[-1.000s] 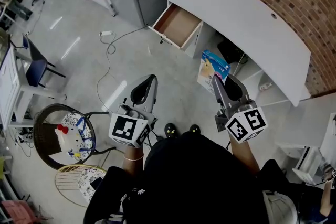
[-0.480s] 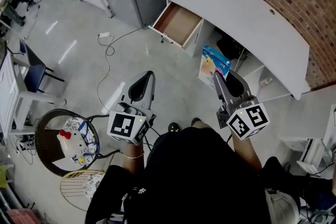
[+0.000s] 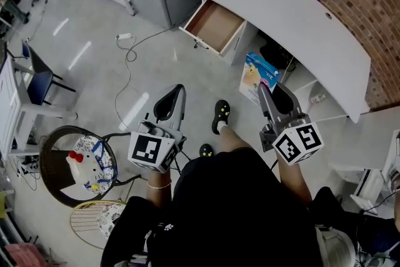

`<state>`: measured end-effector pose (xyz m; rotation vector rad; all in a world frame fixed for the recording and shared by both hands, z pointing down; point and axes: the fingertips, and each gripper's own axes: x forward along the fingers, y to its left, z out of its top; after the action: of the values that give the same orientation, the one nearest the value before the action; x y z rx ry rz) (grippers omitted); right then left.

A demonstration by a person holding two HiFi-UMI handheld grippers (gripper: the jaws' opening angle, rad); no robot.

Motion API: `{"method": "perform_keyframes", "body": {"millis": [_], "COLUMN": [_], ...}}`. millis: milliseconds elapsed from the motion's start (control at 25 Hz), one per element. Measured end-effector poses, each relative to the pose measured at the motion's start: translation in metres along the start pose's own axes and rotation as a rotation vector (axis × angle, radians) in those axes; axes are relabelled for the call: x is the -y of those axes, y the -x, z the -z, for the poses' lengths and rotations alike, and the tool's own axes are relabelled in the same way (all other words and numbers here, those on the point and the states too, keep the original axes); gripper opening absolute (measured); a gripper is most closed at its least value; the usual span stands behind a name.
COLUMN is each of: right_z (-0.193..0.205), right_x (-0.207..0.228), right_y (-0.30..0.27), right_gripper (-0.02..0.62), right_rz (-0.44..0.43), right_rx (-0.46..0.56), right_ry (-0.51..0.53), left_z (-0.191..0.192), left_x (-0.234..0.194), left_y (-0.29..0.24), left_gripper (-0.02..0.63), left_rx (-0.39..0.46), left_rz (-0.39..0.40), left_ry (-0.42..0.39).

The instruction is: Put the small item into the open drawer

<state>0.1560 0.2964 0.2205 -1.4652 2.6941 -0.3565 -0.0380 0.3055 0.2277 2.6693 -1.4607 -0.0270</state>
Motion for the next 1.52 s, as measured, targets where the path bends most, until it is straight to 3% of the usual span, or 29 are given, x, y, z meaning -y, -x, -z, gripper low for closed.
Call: {"method": "perform_keyframes", "body": {"millis": [400,560,1520], "right_z": [-0.004,-0.002,-0.011], "right_x": [0.01,0.017,0.08], "right_y": [-0.059,-0.083,-0.192], "right_gripper": [0.1,0.1,0.1], "right_rz": [-0.067,-0.084,-0.152], "right_rx": [-0.002,-0.012,-0.05], "right_ry": [0.0,-0.006,-0.033], "left_z": [-0.005,0.0,-0.004], "left_x": [-0.04,-0.056,-0.114], "left_y": [-0.013,-0.023,-0.115], "left_gripper": [-0.006,-0.006,-0.005], "left_rx": [-0.012,-0.03,-0.066], "left_rz": [-0.072,-0.099,-0.148], "left_ry": [-0.052,-0.036,-0.047]}}
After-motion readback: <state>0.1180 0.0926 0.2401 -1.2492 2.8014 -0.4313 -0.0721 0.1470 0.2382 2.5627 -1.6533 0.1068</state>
